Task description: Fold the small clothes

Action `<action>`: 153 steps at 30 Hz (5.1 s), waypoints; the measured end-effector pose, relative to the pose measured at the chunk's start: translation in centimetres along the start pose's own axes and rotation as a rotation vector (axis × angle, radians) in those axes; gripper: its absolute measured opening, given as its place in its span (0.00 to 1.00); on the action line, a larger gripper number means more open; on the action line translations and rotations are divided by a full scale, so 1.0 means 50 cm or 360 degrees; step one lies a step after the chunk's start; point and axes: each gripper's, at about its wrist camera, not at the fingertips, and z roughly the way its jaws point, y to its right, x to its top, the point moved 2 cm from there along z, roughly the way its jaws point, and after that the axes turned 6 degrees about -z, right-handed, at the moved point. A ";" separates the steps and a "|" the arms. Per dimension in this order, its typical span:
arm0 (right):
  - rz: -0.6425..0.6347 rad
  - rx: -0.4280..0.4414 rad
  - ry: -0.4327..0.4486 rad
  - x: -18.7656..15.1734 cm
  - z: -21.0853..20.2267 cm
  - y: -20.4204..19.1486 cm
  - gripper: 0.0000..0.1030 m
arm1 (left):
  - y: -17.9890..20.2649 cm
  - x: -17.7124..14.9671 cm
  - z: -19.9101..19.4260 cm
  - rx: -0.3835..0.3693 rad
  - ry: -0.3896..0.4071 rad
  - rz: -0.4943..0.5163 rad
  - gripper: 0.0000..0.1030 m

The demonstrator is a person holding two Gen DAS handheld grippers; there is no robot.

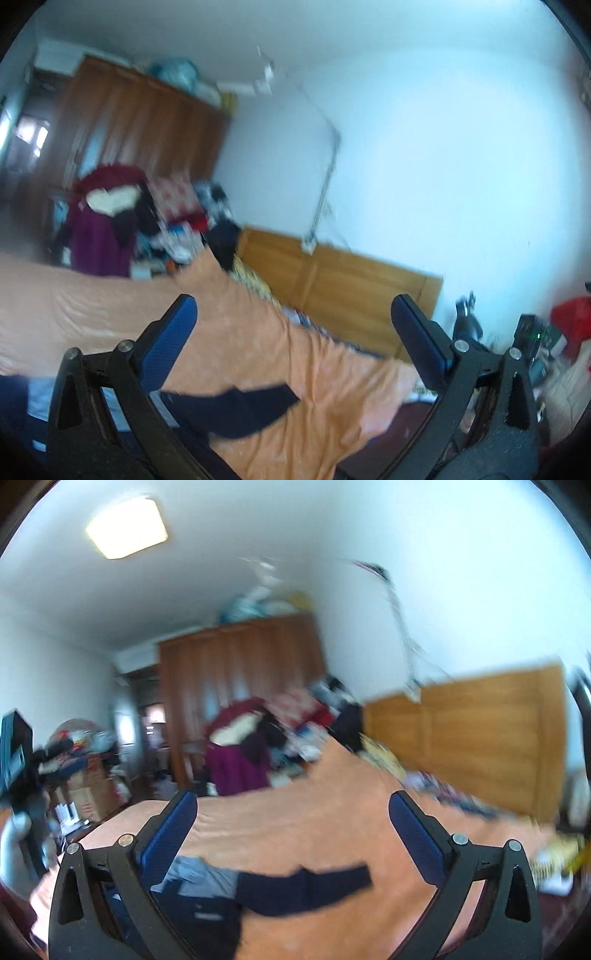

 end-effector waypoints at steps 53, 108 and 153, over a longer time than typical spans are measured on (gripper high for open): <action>-0.0090 -0.0136 -0.1689 -0.708 0.586 -0.162 1.00 | -0.668 -0.458 0.120 0.1422 -0.1006 -0.0214 1.00; 0.1158 0.0282 -0.1088 -0.684 0.820 0.225 0.18 | -0.654 -0.570 0.101 0.1465 -0.1179 -0.0158 0.81; 0.0364 0.1012 -0.1485 -0.723 0.834 -0.661 0.56 | -1.245 -0.344 -0.322 0.2067 -0.0508 -0.1012 0.77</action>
